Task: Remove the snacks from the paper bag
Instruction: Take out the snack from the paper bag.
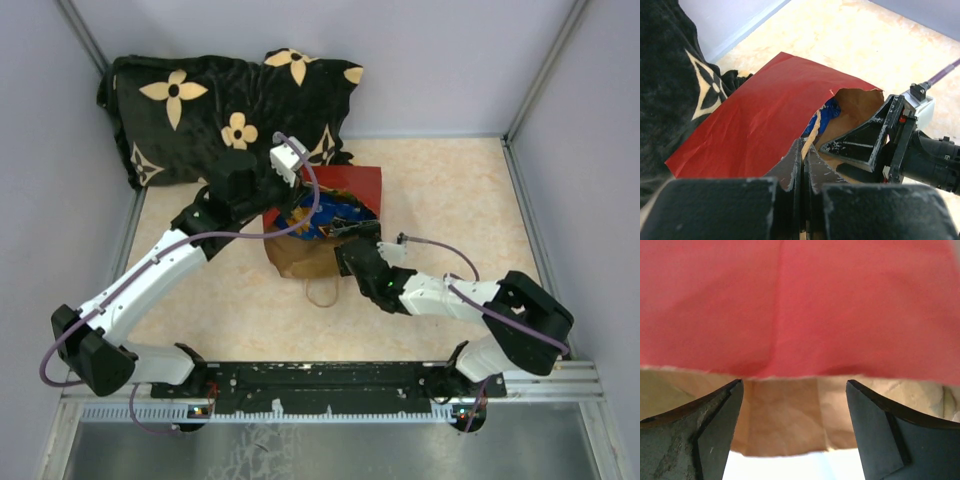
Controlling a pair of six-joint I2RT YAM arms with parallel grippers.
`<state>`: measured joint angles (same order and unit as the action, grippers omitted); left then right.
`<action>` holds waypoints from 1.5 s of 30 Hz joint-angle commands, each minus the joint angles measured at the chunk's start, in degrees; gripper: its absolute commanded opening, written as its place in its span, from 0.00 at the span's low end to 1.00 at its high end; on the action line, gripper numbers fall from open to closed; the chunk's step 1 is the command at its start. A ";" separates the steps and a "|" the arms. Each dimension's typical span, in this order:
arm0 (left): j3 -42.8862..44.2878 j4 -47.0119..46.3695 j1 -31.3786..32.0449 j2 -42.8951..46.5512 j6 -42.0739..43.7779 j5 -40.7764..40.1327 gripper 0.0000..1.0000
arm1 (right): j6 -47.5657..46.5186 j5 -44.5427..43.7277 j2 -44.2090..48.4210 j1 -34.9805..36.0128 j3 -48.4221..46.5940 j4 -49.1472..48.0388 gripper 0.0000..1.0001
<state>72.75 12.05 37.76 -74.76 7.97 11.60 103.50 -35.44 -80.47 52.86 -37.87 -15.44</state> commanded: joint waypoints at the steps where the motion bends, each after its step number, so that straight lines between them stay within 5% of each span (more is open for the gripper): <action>1: 4.31 0.37 1.00 -1.28 -1.51 -0.67 0.00 | 14.08 -14.15 -2.51 -1.08 -1.55 3.00 0.83; 8: 3.23 2.07 1.35 -0.44 -1.28 -4.68 0.00 | 13.18 -13.59 -6.36 -3.20 -3.33 6.16 0.79; 17: -0.07 1.80 1.35 0.77 -2.97 -8.01 0.00 | 1.56 -15.38 -9.97 -3.72 -4.80 1.24 0.58; 25: -2.79 -0.29 1.34 2.68 -4.17 -6.47 0.00 | -7.53 -13.03 -9.29 -3.52 -5.56 -0.35 0.03; 27: -2.28 0.94 1.32 2.09 -4.93 -6.55 0.00 | -12.16 -11.93 -8.20 -3.42 -5.86 -2.08 0.00; 28: -2.19 1.36 1.32 1.94 -5.42 -6.92 0.00 | -15.76 -11.03 -7.37 -3.44 -5.71 -4.19 0.04; 31: -3.05 1.95 1.32 2.45 -6.67 -7.83 0.00 | -20.64 -8.06 -4.44 -3.10 -6.87 -0.84 0.68; 33: -4.24 1.73 1.35 3.02 -7.51 -8.13 0.00 | -19.14 -8.23 -2.71 -2.65 -7.54 4.40 0.84; 39: -5.96 -1.57 1.56 3.22 -8.74 -4.36 0.00 | -16.14 -6.99 0.85 -5.04 -0.21 -4.97 0.87; 45: -4.61 -4.58 3.60 -0.17 -8.56 -6.03 0.00 | -14.60 -8.34 -3.39 -7.30 -3.47 -5.22 0.88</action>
<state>66.70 10.68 40.27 -73.10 -0.03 5.58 88.62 -40.91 -81.36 46.85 -38.65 -17.72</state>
